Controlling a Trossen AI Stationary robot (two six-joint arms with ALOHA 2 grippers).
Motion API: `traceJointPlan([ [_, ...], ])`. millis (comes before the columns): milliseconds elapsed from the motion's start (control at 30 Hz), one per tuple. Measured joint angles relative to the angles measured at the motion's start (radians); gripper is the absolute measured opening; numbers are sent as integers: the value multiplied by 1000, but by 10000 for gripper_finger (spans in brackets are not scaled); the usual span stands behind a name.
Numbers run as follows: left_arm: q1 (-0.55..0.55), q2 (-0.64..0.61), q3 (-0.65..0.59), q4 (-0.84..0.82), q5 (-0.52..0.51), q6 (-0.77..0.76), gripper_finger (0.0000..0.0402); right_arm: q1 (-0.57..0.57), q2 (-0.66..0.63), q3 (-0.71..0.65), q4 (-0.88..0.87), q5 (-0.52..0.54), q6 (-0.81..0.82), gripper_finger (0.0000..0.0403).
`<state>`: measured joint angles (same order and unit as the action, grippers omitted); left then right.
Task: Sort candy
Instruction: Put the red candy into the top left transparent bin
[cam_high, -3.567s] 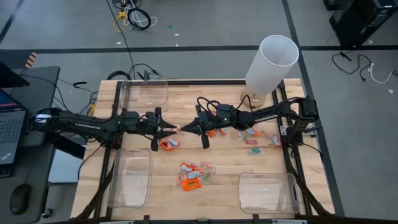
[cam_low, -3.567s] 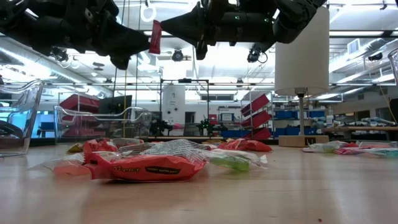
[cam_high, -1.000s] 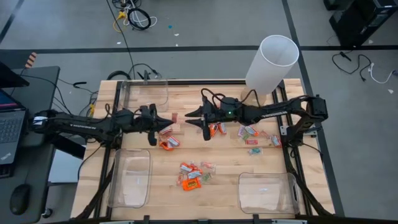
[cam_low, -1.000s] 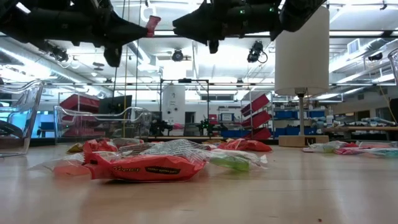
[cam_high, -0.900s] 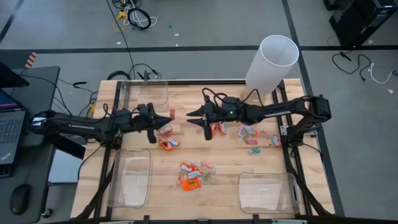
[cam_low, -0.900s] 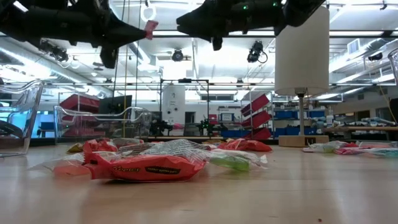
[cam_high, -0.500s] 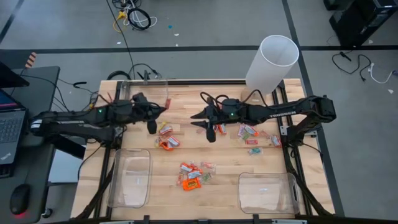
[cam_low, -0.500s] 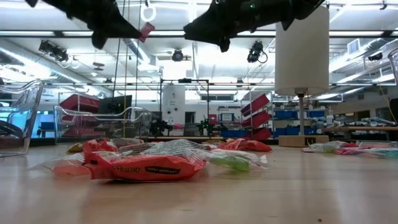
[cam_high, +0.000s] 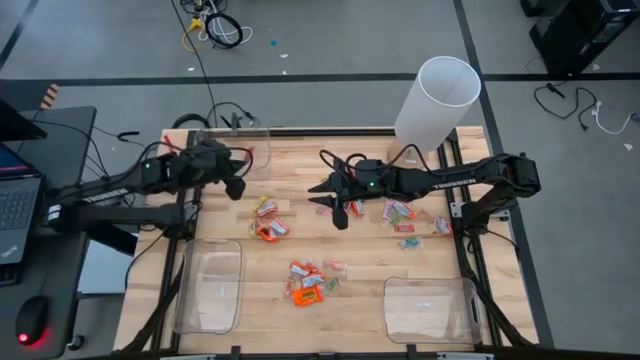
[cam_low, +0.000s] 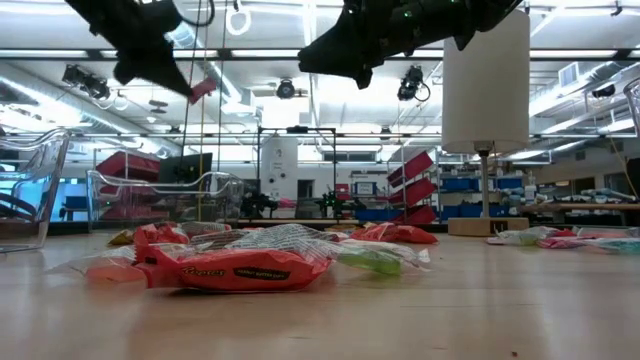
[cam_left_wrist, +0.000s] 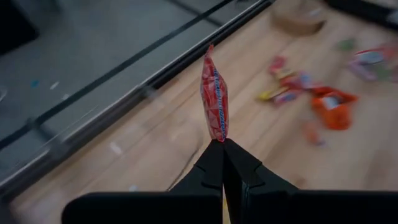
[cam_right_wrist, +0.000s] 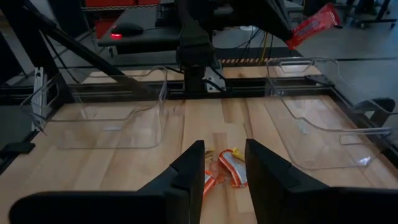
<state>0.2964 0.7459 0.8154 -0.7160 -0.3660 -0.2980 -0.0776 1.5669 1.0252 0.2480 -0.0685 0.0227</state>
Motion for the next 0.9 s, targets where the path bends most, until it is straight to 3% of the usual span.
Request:
traceJointPlan([
  [467,249,9,0,-189,-3,-28,0,0,0,0,-28,-3,-13,101],
  [900,406,118,0,-329,0,-23,0,0,0,0,-27,-3,-19,101],
])
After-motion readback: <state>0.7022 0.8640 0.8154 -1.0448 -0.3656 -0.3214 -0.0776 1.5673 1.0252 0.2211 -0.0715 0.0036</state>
